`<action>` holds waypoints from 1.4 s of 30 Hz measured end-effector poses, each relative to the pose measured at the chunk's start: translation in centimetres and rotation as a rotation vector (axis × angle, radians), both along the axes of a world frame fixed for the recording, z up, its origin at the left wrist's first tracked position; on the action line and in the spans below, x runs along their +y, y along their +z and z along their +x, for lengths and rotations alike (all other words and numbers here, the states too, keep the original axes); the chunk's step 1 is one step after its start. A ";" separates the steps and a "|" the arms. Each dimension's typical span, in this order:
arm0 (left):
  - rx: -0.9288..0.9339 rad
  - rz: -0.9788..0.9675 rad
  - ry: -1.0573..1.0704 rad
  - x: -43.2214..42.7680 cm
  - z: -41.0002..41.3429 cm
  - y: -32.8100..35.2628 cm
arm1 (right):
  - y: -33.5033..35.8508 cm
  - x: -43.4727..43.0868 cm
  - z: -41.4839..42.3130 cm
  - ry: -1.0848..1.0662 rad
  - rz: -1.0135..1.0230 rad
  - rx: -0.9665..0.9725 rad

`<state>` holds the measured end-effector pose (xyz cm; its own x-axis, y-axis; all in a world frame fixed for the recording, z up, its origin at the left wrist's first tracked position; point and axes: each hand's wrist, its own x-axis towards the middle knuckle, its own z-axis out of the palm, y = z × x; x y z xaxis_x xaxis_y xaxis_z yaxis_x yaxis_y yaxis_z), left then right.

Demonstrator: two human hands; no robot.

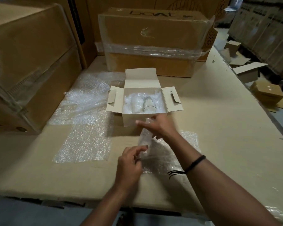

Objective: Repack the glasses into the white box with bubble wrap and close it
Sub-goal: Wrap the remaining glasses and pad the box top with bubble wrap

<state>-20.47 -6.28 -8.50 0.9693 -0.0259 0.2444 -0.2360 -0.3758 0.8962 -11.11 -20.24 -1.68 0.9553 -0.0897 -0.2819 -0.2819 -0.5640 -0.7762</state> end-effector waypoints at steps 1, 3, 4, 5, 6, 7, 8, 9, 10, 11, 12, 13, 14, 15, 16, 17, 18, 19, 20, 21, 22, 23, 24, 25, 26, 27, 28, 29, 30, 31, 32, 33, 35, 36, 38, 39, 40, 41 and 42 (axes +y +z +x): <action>-0.027 0.034 -0.038 -0.1 -0.2 -0.2 | -0.2 0.3 0.1 0.000 0.000 -0.013; -0.133 0.123 -0.044 -0.2 -0.5 -0.3 | -0.6 0.0 0.2 -0.064 0.074 -0.048; -0.181 0.171 -0.008 0.0 -0.7 -0.4 | -0.6 -0.6 0.1 -0.111 0.162 -0.055; -0.187 0.205 0.058 0.1 -0.8 -0.5 | -0.5 -1.4 0.0 -0.155 0.271 -0.053; -0.141 0.239 0.113 0.4 -0.6 -0.7 | -0.5 -2.5 0.0 -0.192 0.383 -0.050; -0.054 0.285 0.135 0.4 -0.3 -0.5 | -0.3 -3.6 -0.1 -0.222 0.481 -0.038; 0.048 0.345 0.131 0.5 0.1 -0.8 | -0.3 -4.9 -0.1 -0.241 0.562 -0.016; 0.121 0.405 0.102 0.4 0.4 -0.8 | -0.2 -6.0 -0.1 -0.255 0.631 0.006; 0.144 0.423 0.061 0.1 0.6 -0.7 | -0.2 -7.1 -0.1 -0.266 0.681 0.023; 0.131 0.383 0.039 -0.2 0.8 -0.5 | -0.2 -8.1 -0.3 -0.275 0.710 0.037; 0.115 0.289 0.036 -0.6 1.0 -0.2 | -0.2 -9.0 -0.5 -0.281 0.711 0.044; 0.111 0.195 0.038 -0.9 1.1 0.2 | -0.4 -10.0 -0.7 -0.294 0.699 0.041; 0.076 0.127 0.035 -1.0 1.2 0.5 | -0.5 -10.9 -1.1 -0.312 0.666 0.028; 0.018 0.107 0.020 -1.0 1.4 0.8 | -0.7 -11.7 -1.4 -0.337 0.628 0.006; -0.047 0.102 -0.010 -1.0 1.5 0.8 | -1.0 -12.4 -1.8 -0.367 0.589 -0.015; -0.102 0.109 -0.043 -1.0 1.4 0.9 | -1.3 -12.9 -2.1 -0.396 0.566 -0.034; -0.127 0.137 -0.086 -1.0 1.4 0.6 | -1.5 -13.2 -2.5 -0.420 0.557 -0.048; -0.118 0.222 -0.129 -1.2 1.2 0.5 | -1.9 -13.4 -2.7 -0.433 0.563 -0.057; -0.095 0.360 -0.166 -1.4 1.1 0.3 | -2.3 -13.5 -2.9 -0.438 0.572 -0.059; -0.053 0.537 -0.209 -1.8 1.0 0.0 | -2.8 -13.5 -2.9 -0.440 0.586 -0.055; 0.011 0.713 -0.241 -2.0 0.9 -0.1 | -3.1 -13.4 -3.0 -0.444 0.605 -0.044; 0.070 0.816 -0.250 -2.4 0.9 0.0 | -3.4 -13.3 -3.0 -0.445 0.636 -0.033; 0.121 0.833 -0.242 -2.7 1.1 0.1 | -3.5 -13.1 -3.0 -0.443 0.667 -0.021; 0.140 0.769 -0.213 -3.0 1.3 0.3 | -3.6 -13.1 -3.0 -0.446 0.684 -0.014; 0.138 0.696 -0.190 -3.4 1.5 0.3 | -3.5 -12.9 -3.0 -0.447 0.691 -0.012; 0.120 0.617 -0.166 -3.7 1.6 0.4 | -3.6 -12.9 -2.9 -0.455 0.692 -0.011; 0.147 0.514 -0.168 -4.2 1.8 0.6 | -3.6 -12.9 -3.0 -0.463 0.696 -0.013; 0.215 0.366 -0.172 -4.4 2.0 0.9 | -3.5 -13.0 -3.0 -0.468 0.683 -0.017; 0.298 0.195 -0.175 -4.6 2.0 0.9 | -3.5 -13.1 -3.1 -0.461 0.658 -0.024; 0.351 0.081 -0.173 -4.8 1.8 1.1 | -3.6 -13.2 -3.1 -0.458 0.620 -0.033; 0.365 0.000 -0.143 -4.9 1.7 1.1 | -3.5 -13.3 -3.1 -0.463 0.588 -0.050; 0.308 -0.009 -0.098 -4.7 1.9 1.1 | -3.2 -13.4 -3.3 -0.472 0.575 -0.065; 0.122 0.064 -0.037 -3.7 2.5 0.7 | -2.9 -14.1 -3.7 -0.487 0.542 -0.099; 0.011 0.109 -0.033 -3.0 2.8 0.6 | -3.0 -14.6 -3.9 -0.487 0.497 -0.112; -0.159 0.203 -0.091 -1.9 3.3 0.3 | -3.5 -15.5 -4.4 -0.465 0.409 -0.114; -0.187 0.241 -0.135 -1.3 3.5 0.2 | -3.6 -15.6 -4.7 -0.442 0.357 -0.105; -0.189 0.282 -0.179 -1.0 3.6 -0.1 | -3.8 -15.7 -5.0 -0.416 0.311 -0.089; -0.193 0.335 -0.212 -0.6 3.8 -0.4 | -3.9 -15.7 -5.2 -0.383 0.272 -0.073; -0.200 0.401 -0.229 -0.4 4.0 -0.5 | -4.0 -15.5 -5.5 -0.341 0.239 -0.058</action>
<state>-16.47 -6.67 -9.03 0.8631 -0.3626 0.3517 -0.5049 -0.5999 0.6207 -16.58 -35.79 -5.67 0.8971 -0.3418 -0.2801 -0.3736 -0.2484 -0.8937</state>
